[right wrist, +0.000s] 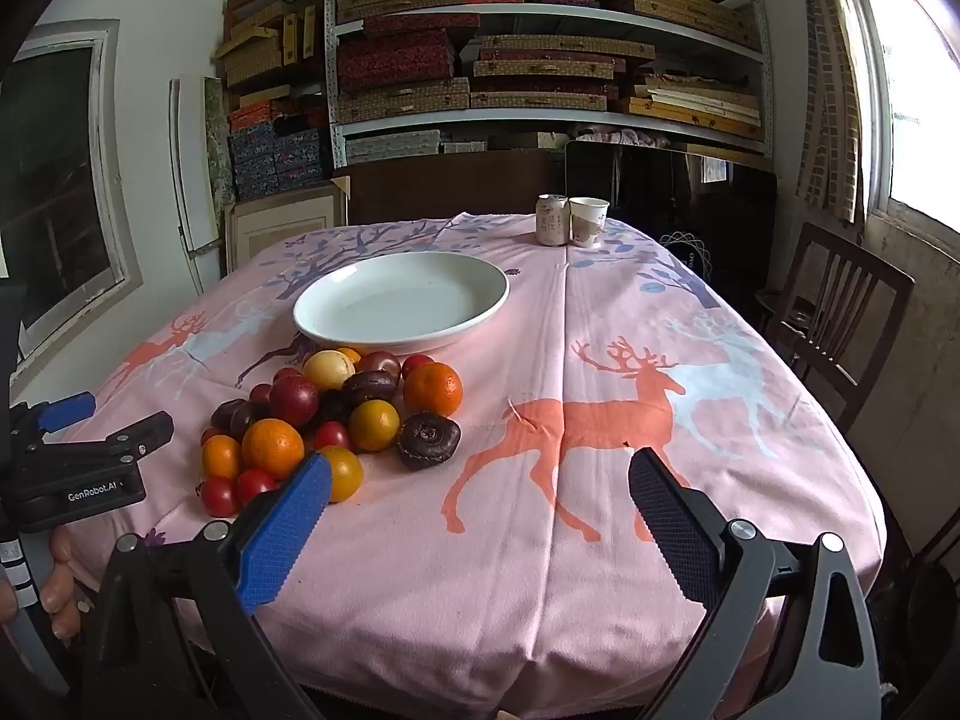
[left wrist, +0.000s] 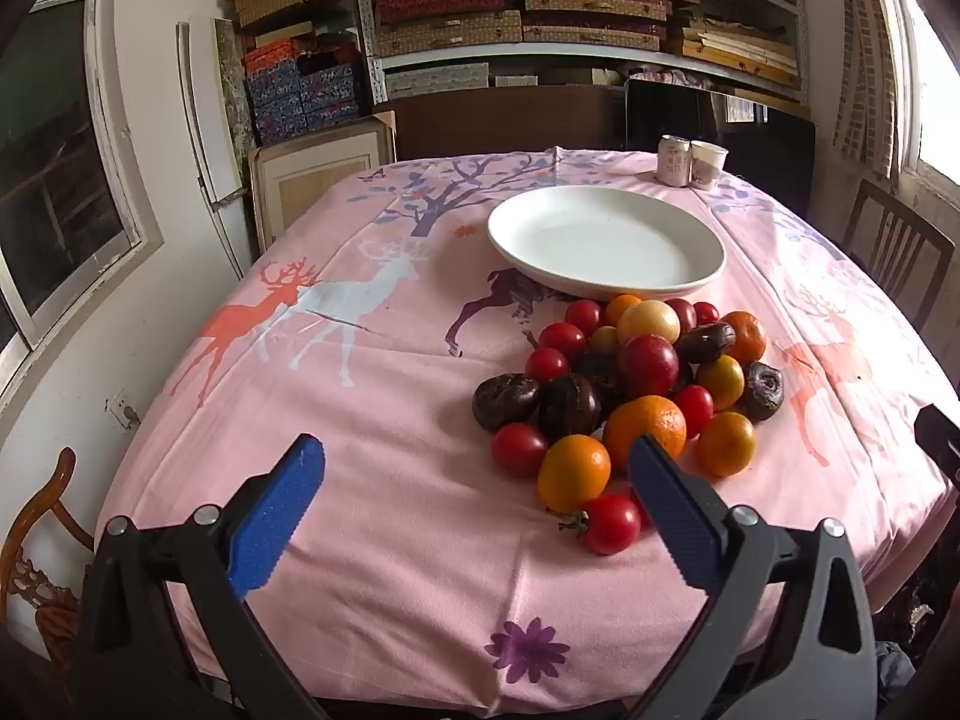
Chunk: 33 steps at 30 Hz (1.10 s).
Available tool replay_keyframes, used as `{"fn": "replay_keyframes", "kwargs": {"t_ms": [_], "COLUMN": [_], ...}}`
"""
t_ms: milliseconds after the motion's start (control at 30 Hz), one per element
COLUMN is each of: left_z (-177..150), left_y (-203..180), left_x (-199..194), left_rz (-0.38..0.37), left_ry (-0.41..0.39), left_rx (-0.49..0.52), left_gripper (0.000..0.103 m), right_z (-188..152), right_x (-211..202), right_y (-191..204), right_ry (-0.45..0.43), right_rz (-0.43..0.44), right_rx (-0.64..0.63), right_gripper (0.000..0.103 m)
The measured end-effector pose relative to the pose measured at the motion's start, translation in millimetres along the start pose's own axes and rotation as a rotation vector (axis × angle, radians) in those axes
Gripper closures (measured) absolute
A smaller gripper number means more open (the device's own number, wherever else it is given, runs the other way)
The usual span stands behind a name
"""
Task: Organize fruits
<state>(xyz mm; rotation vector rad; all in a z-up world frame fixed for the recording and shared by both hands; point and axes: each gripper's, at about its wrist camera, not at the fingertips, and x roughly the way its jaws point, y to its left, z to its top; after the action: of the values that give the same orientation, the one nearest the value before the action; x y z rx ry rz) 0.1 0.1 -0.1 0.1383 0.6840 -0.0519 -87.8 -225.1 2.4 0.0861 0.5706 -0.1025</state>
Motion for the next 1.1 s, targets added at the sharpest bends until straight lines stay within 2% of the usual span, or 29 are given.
{"fn": "replay_keyframes", "kwargs": {"t_ms": [1100], "left_z": [0.0], "left_y": [0.0], "left_x": [-0.1], "left_rz": [-0.001], "left_ry": [-0.001], "left_rx": [-0.001], "left_gripper": [0.004], "right_z": [-2.0], "right_x": [-0.6], "right_y": [1.5], "right_ry": [-0.004], "right_rz": [-0.001], "right_rx": [-0.002], "right_gripper": [0.004]}}
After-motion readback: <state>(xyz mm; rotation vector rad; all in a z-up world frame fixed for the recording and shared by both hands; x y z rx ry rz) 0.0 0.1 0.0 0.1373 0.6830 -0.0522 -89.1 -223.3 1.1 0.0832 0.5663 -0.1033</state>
